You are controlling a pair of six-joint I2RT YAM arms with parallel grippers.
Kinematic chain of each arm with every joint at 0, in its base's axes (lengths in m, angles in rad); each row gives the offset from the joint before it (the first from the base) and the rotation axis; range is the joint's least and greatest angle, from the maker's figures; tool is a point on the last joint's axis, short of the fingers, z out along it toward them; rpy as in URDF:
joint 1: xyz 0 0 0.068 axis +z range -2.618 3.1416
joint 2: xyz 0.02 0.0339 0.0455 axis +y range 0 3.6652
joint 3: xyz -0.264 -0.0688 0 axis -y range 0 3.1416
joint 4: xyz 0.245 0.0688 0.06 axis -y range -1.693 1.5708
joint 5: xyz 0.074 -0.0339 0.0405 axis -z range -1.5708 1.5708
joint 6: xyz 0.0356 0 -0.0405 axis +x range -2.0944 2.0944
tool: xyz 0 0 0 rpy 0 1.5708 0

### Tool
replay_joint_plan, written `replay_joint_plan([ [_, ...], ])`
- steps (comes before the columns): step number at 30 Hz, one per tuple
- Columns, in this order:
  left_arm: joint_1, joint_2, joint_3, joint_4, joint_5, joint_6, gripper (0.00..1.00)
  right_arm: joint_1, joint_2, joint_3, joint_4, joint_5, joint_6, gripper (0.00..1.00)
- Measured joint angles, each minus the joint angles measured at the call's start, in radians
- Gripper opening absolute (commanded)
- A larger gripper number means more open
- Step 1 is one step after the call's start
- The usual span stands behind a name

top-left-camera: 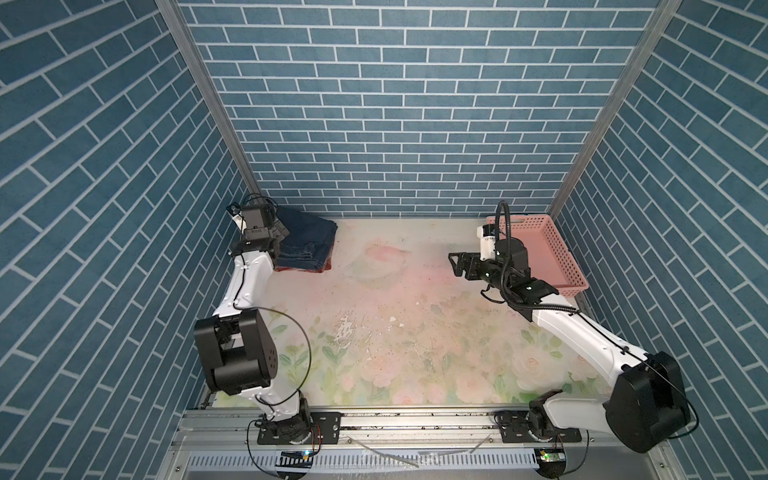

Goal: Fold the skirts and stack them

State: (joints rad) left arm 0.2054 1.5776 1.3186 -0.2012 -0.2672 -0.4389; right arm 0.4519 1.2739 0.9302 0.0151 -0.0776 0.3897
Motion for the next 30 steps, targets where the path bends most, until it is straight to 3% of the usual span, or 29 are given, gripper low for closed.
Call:
replay_joint_plan([
  [8, -0.081, -0.156, -0.163, 0.135, 0.172, 0.159, 0.99, -0.127, -0.158, -0.066, -0.048, 0.089, -0.085, 0.99],
  [15, -0.178, -0.341, -0.356, 0.265, 0.284, 0.227, 1.0, -0.275, -0.257, -0.276, 0.048, 0.186, -0.143, 0.99],
  [18, -0.186, -0.401, -0.512, 0.354, 0.28, 0.217, 0.99, -0.329, -0.232, -0.364, 0.107, 0.214, -0.167, 0.99],
  [22, -0.188, -0.377, -0.689, 0.437, 0.233, 0.193, 1.0, -0.38, -0.187, -0.456, 0.235, 0.245, -0.211, 0.99],
  [30, -0.189, -0.303, -0.748, 0.49, 0.124, 0.238, 1.0, -0.436, -0.059, -0.506, 0.425, 0.272, -0.254, 0.99],
])
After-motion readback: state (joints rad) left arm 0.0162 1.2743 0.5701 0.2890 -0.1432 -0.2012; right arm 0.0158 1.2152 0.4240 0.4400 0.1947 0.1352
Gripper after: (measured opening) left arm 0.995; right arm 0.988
